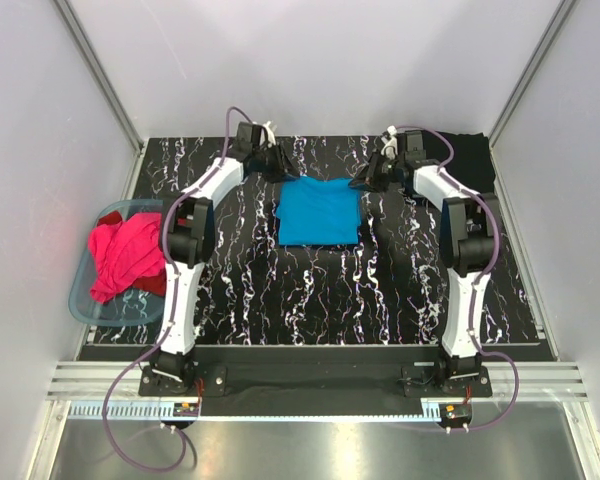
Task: Fold and stack the t-shirts
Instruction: Fold the tshirt
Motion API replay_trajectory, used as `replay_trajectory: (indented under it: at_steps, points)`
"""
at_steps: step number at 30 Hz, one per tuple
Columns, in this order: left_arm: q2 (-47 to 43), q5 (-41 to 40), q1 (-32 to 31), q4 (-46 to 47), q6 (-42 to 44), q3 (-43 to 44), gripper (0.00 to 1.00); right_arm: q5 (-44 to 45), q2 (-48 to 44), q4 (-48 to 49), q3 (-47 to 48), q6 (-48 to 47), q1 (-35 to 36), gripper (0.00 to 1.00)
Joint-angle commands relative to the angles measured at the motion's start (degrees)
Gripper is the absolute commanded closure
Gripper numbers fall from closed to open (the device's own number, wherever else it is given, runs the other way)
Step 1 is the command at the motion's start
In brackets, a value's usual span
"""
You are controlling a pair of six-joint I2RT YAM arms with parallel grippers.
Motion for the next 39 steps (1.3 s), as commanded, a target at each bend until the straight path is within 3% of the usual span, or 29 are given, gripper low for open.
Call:
replay_trajectory:
  at_steps: [1,13,16,18,20,24,26,39]
  points:
    - [4.0,2.4,0.8,1.3,-0.7,3.6,0.71,-1.8,4.5,-0.3,6.2,-1.5,0.0,0.82]
    - [9.4,1.2,3.6,7.6,-1.3,6.3,0.68,-0.5,18.9,-0.6,21.7,2.2,-2.0,0.82]
    - [8.5,3.4,3.6,8.3,-1.9,6.1,0.66,-1.1,18.8,-0.7,22.7,2.6,-2.1,0.79]
    - [7.1,5.3,3.7,8.7,-2.7,5.7,0.62,-2.1,18.1,-0.8,22.6,2.9,-2.3,0.72]
    - [4.6,6.3,3.7,9.0,-3.2,5.0,0.61,-2.0,15.8,-0.8,20.8,2.7,-2.4,0.62]
    - [-2.1,5.1,4.0,6.9,-1.4,1.6,0.58,-1.5,10.3,-0.8,16.6,1.0,-2.6,0.53]
    - [-10.2,1.9,4.0,5.8,-0.1,-7.1,0.57,-1.4,5.9,-0.9,12.4,-0.3,-2.7,0.47]
    - [-13.7,2.4,0.4,5.1,0.0,-22.6,0.57,-2.2,1.1,-0.9,-2.0,-4.9,-2.5,0.38]
